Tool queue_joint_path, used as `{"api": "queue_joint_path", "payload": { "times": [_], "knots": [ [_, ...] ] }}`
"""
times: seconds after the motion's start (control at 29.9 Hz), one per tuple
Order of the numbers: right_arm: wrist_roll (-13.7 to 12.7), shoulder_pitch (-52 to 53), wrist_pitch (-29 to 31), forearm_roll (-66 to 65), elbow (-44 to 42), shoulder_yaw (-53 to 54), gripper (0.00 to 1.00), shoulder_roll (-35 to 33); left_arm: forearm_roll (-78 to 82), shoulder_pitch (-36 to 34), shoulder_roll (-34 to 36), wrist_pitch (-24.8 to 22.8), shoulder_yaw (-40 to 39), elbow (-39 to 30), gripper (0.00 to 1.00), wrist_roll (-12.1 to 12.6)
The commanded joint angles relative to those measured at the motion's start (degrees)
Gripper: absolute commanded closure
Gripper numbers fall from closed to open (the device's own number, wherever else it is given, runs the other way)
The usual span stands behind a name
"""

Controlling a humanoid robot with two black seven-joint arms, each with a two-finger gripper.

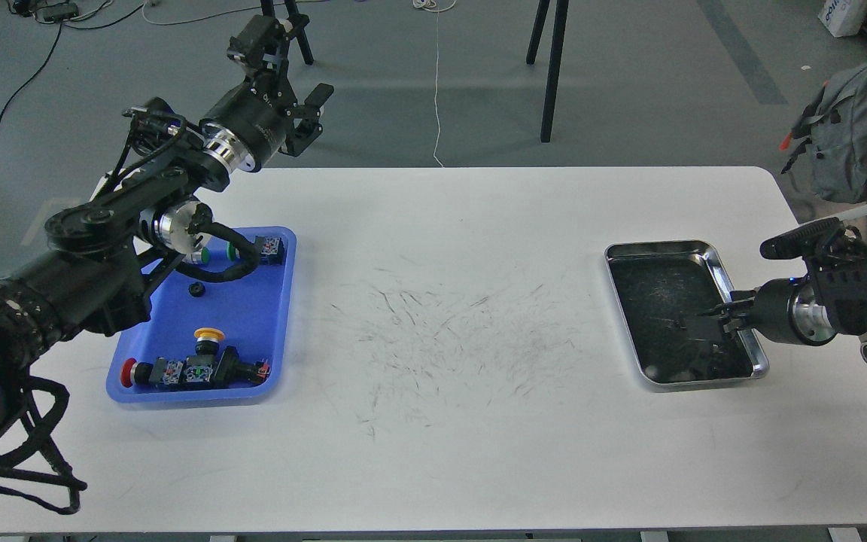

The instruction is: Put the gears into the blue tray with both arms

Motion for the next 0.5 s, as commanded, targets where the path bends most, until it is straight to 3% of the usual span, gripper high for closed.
{"api": "queue_joint_path", "payload": {
  "times": [0.0, 0.47],
  "knots": [
    [0.23, 0.75, -0.05, -0.01, -0.66, -1.79, 0.07, 1.52, 0.0, 0.17, 0.14, 0.0, 0.0, 0.0, 0.01, -0.14],
    [1.11, 0.84, -0.05, -0.28, -2.07, -3.73, 0.22, 3.55, 0.0, 0.52, 0.31, 0.0, -0.09, 0.0, 0.01, -0.72]
  ]
}}
